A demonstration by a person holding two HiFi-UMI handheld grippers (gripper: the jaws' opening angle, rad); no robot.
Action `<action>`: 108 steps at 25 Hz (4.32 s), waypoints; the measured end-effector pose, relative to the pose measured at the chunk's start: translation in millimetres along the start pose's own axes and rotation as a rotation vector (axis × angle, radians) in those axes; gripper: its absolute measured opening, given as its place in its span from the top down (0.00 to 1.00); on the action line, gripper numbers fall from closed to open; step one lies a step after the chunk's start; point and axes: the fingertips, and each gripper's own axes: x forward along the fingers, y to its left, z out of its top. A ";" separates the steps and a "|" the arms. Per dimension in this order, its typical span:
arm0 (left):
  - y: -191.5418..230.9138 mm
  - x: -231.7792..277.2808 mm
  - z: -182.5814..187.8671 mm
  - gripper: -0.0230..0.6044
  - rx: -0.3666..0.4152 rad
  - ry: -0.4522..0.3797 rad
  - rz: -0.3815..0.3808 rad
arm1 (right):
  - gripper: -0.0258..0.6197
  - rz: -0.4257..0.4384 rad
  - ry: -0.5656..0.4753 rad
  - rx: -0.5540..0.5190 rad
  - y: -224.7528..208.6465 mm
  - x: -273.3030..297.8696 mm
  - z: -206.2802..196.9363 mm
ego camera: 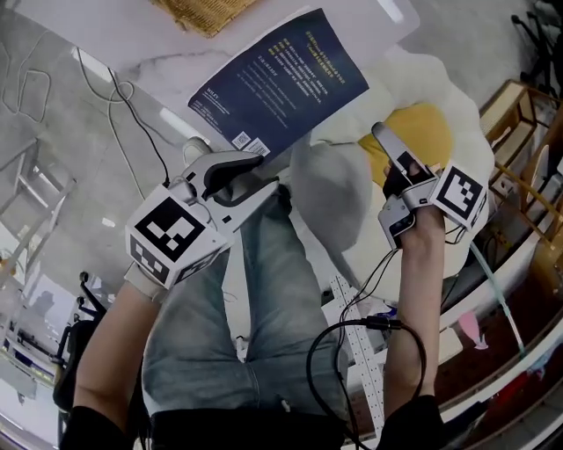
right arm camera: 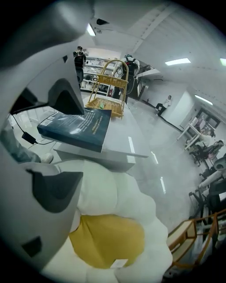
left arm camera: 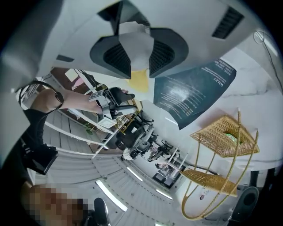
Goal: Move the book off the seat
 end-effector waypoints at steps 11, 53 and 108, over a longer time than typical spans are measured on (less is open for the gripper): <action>-38.9 17.3 15.8 0.79 0.138 0.073 -0.106 | 0.37 0.093 -0.142 0.026 16.2 -53.0 -23.4; -328.2 -117.6 290.3 0.79 0.563 -0.225 -0.290 | 0.91 0.121 -0.656 -0.533 277.2 -375.4 -1.0; -416.5 -233.6 458.8 0.79 0.717 -0.555 -0.211 | 0.91 0.195 -0.978 -0.880 462.9 -506.2 67.7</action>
